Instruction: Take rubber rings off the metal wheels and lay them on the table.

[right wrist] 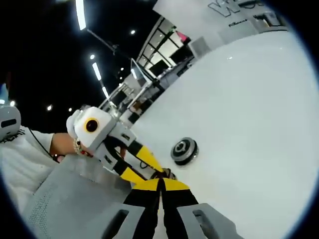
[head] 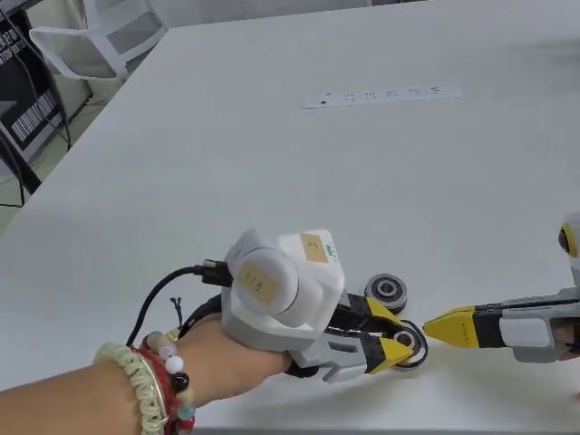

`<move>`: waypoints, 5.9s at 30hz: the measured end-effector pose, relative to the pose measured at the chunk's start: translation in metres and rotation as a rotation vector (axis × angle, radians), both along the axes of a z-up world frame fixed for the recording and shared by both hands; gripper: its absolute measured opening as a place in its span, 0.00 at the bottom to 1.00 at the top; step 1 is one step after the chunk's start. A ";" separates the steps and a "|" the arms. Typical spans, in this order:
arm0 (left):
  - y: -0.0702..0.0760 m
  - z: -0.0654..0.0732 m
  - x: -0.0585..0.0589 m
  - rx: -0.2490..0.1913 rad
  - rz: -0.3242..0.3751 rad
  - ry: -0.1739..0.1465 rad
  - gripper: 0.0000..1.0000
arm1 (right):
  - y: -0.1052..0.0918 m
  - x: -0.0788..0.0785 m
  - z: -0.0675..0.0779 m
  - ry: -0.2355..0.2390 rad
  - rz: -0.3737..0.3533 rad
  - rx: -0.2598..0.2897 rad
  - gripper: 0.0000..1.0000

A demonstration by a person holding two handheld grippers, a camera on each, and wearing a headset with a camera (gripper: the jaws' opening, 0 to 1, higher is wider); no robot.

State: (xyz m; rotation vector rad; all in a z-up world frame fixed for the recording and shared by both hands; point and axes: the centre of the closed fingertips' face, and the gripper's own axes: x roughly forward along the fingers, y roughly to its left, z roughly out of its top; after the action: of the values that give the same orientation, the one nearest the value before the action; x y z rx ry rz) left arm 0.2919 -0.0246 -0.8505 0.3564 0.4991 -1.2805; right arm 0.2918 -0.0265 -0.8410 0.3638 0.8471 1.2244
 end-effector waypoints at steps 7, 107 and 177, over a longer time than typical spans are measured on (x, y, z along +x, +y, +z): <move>0.000 0.000 0.000 0.000 -0.001 0.000 0.14 | -0.001 0.003 -0.006 -0.046 0.008 -0.052 0.02; 0.198 0.105 -0.045 -0.030 0.484 -0.087 0.54 | 0.022 0.024 0.079 -0.173 0.060 -0.035 0.00; 0.202 0.121 -0.048 -0.157 0.628 -0.106 0.65 | 0.074 0.016 -0.021 -0.249 0.242 -0.325 0.00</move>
State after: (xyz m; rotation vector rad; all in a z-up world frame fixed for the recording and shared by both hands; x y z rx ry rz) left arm 0.2434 0.1775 -0.7296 0.1158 0.3742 -0.6809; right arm 0.3076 0.0472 -0.8621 -0.1564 0.8716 1.2962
